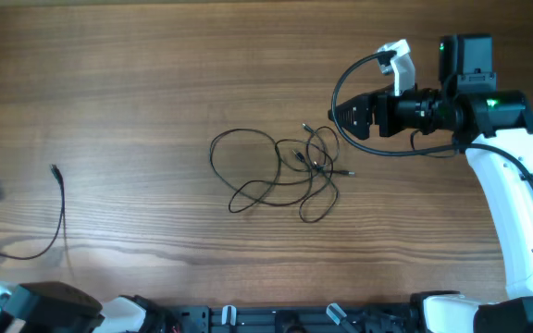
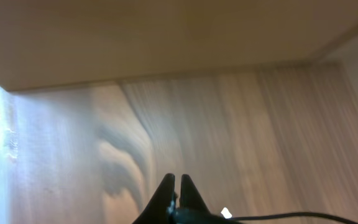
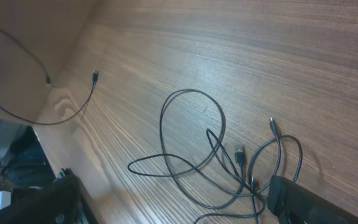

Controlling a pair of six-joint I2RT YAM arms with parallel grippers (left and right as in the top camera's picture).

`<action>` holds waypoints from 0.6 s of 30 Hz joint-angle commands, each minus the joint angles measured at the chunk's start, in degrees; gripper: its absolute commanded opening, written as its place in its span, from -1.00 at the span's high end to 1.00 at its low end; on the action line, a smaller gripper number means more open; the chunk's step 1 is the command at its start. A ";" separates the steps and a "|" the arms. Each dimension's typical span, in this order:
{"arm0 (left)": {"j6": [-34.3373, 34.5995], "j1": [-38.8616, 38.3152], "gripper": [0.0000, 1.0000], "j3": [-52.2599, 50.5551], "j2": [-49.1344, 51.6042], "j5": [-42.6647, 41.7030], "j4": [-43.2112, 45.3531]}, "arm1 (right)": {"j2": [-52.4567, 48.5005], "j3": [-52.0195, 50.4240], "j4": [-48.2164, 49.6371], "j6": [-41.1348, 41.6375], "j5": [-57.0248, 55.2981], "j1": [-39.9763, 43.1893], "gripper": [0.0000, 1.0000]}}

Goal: Untangle cables

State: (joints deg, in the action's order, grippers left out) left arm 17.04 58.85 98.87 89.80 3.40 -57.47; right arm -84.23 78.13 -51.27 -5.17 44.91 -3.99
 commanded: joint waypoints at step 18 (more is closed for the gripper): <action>8.11 -5.81 0.92 0.33 14.53 -9.35 -13.73 | -0.59 0.13 0.15 1.31 -0.35 -0.09 -0.98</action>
State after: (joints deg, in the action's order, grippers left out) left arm 24.36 51.09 98.89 102.65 -5.10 -71.59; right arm -84.23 78.13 -51.20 -4.54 44.91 -3.99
